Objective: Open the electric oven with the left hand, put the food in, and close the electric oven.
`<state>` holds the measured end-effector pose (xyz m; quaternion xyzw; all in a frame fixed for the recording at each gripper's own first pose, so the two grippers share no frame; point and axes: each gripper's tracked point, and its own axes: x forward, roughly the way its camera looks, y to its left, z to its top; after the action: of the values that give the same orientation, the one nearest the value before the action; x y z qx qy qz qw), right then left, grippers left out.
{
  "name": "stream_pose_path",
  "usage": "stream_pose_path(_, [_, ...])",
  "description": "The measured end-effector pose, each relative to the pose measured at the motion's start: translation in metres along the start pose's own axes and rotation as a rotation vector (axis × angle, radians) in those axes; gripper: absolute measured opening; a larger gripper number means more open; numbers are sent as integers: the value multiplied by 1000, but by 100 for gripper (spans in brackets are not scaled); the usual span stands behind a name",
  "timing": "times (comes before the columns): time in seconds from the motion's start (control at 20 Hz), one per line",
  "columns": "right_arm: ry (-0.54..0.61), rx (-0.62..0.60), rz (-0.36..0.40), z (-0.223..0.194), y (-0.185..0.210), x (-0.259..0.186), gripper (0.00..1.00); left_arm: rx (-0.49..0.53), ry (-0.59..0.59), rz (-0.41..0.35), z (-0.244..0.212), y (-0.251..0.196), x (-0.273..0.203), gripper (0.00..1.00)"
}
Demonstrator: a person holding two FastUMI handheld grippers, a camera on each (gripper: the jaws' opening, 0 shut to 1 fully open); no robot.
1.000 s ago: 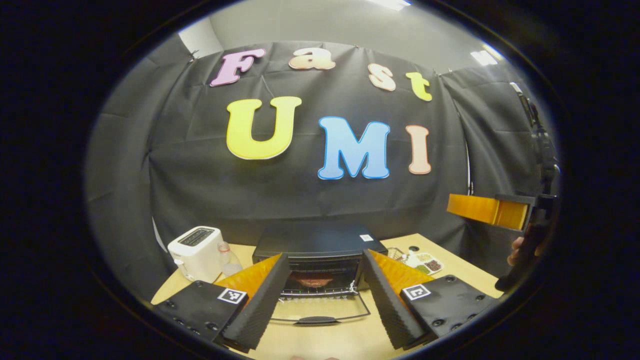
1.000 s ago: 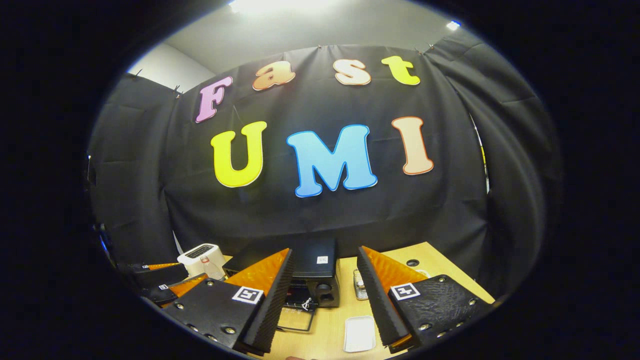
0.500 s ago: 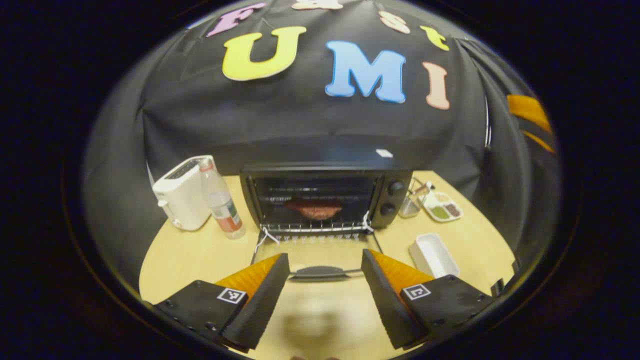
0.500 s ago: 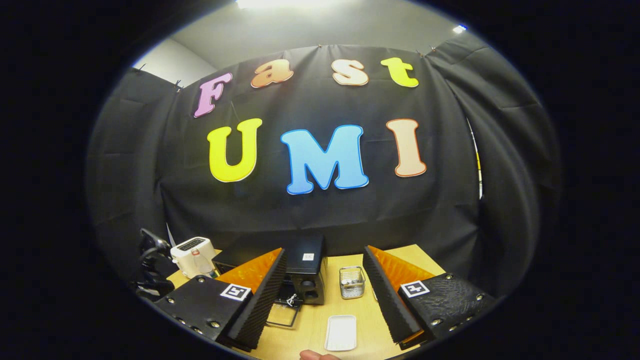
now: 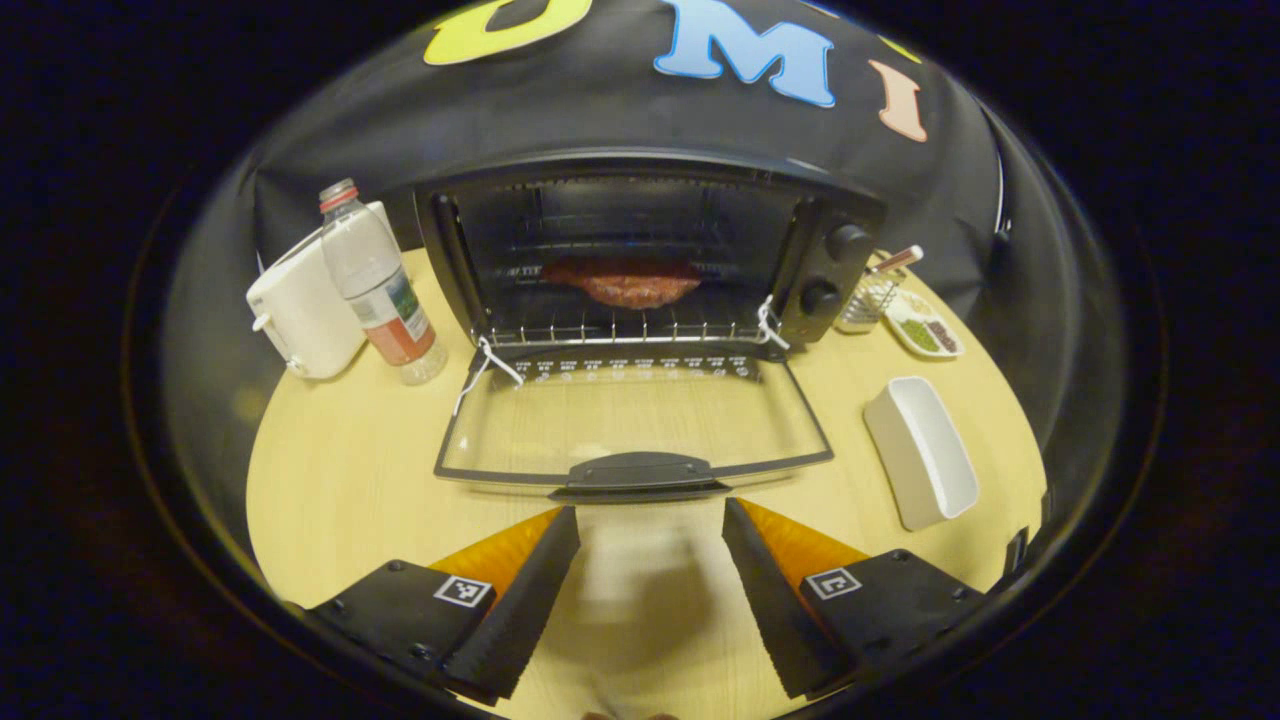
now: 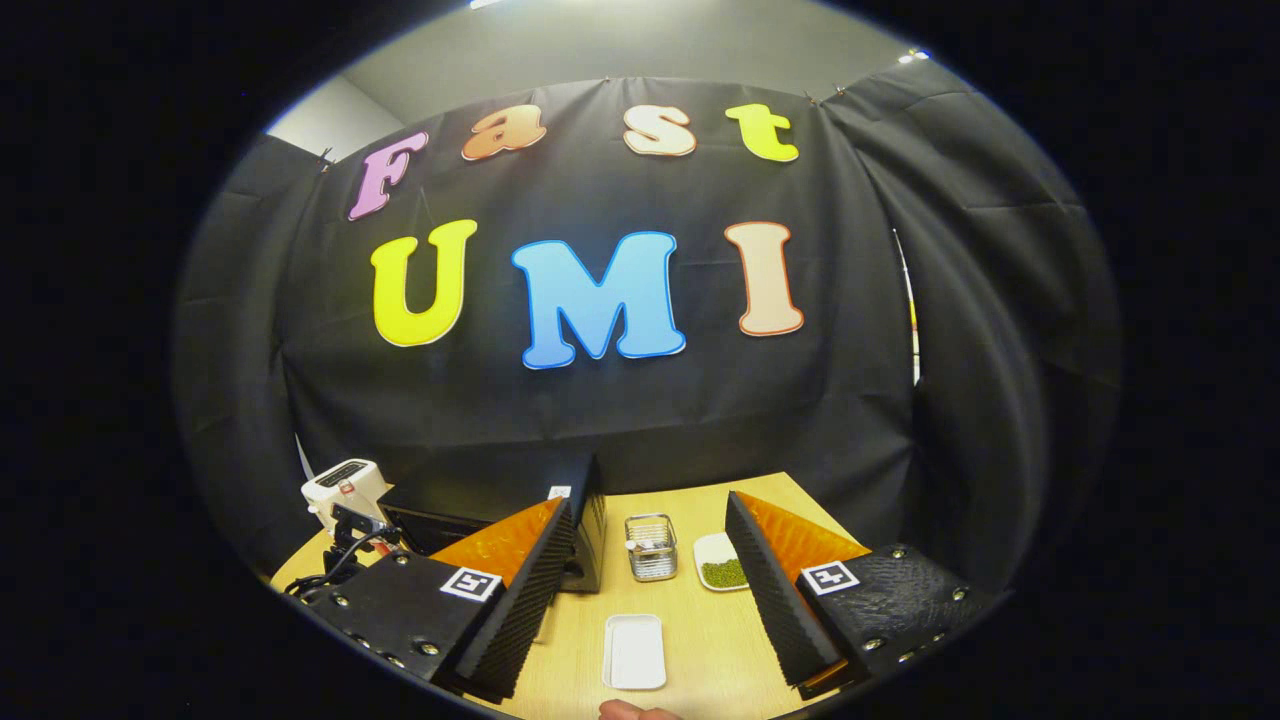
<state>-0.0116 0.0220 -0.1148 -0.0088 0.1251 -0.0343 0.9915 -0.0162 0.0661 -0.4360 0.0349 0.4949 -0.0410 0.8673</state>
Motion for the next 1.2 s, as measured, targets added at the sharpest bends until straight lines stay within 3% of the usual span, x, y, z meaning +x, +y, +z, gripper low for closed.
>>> stream_pose_path(0.05, [2,2,-14,0,-5,1,94,-5,30,-6,-4,-2,6,92])
stream_pose_path(0.1, [5,3,-27,-1,-10,-1,94,-11,61,-15,-11,-2,12,100])
stream_pose_path(0.2, [14,5,-48,-3,-14,-1,94,-23,110,-21,-17,-2,22,95])
stream_pose_path(0.45, [31,-2,-71,-6,-21,-3,94,-25,158,9,-15,4,42,100])
stream_pose_path(0.6, [37,0,-71,-9,-19,-4,94,19,166,19,-14,5,45,94])
stream_pose_path(0.75, [43,1,-53,-9,-12,-4,94,-2,182,4,-14,5,43,98])
stream_pose_path(1.2, [19,-29,14,4,8,-5,94,-20,77,-15,10,2,0,98])
